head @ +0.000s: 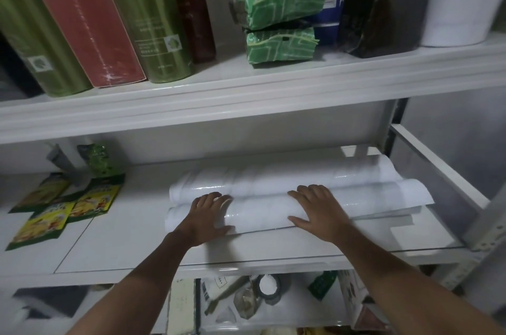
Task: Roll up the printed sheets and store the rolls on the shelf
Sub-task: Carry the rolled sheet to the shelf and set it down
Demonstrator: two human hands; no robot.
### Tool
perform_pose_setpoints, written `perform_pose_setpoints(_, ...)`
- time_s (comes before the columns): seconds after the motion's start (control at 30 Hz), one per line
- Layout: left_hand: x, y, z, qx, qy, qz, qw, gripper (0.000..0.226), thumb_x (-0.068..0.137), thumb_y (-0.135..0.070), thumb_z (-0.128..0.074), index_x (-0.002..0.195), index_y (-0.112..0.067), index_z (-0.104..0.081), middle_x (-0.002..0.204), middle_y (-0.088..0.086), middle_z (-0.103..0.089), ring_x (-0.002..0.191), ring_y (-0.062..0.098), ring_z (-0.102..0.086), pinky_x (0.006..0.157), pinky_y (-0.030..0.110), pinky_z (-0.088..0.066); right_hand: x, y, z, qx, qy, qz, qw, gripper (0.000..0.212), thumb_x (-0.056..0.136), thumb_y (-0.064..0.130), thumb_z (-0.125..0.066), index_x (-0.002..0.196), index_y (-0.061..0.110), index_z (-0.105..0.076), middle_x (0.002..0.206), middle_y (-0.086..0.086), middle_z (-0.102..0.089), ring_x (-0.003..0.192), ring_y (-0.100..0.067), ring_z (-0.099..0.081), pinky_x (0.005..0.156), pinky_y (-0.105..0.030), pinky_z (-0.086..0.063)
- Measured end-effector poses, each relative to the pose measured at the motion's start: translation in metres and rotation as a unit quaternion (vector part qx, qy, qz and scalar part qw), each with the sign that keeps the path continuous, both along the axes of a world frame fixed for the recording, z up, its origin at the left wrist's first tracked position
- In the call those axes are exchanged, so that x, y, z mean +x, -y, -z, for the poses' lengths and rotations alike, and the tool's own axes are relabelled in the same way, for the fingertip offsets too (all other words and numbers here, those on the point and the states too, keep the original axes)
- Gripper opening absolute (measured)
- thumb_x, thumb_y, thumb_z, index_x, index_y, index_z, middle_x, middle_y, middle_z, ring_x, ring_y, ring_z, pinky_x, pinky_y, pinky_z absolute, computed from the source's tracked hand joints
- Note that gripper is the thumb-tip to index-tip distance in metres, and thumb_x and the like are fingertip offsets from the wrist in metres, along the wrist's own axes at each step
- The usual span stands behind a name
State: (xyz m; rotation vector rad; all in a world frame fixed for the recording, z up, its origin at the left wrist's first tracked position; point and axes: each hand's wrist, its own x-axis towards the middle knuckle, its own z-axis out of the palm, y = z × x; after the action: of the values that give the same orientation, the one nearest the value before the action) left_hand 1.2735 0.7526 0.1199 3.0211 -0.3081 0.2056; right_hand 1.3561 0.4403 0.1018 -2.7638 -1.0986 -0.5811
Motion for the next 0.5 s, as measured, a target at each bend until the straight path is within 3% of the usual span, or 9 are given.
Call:
perform_pose_setpoints(0.1,-0.004,0.005,0.000,0.034,0.004,-0.014,0.999,0.072,0.074,-0.064,-0.029,0.133,-0.024,-0.038,0.128,0.004,-0.047,0.117,0.027,-0.042,0.098,0.042,-0.034,-0.003,0.002,-0.003,-0.015,0.002,0.005,1.000,0.051,0.088,0.054,-0.034,0.118,0.019,-0.055,0.109,-0.002,-0.060,0.091,-0.024,-0.056,0.079,-0.037,-0.048)
perform_pose_setpoints(0.2,-0.008,0.007,0.003,0.047,0.026,-0.016,0.998,0.068,0.072,-0.063,-0.032,0.127,-0.023,-0.040,0.118,0.006,-0.052,0.106,0.029,-0.050,0.089,0.042,-0.040,-0.007,0.004,-0.005,-0.032,0.012,-0.006,0.999,0.049,0.087,0.054,-0.033,0.114,0.020,-0.057,0.102,-0.001,-0.060,0.085,-0.022,-0.055,0.070,-0.036,-0.048)
perform_pose_setpoints(0.4,-0.018,0.011,-0.010,0.008,-0.062,-0.027,0.998,0.091,0.060,-0.070,-0.038,0.138,-0.025,-0.030,0.139,0.002,-0.038,0.128,0.021,-0.033,0.105,0.037,-0.023,-0.013,0.004,-0.006,-0.056,-0.018,0.004,0.998,0.065,0.080,0.066,-0.033,0.121,0.021,-0.055,0.108,-0.002,-0.062,0.090,-0.024,-0.057,0.077,-0.036,-0.049)
perform_pose_setpoints(0.5,-0.014,0.016,-0.014,0.034,-0.099,-0.047,0.993,0.084,0.072,-0.060,-0.058,0.140,-0.021,-0.028,0.139,0.004,-0.041,0.127,0.023,-0.036,0.106,0.038,-0.021,-0.011,0.003,-0.005,-0.086,-0.027,0.017,0.996,0.068,0.080,0.068,-0.033,0.121,0.018,-0.056,0.097,-0.002,-0.067,0.084,-0.025,-0.058,0.079,-0.038,-0.048)
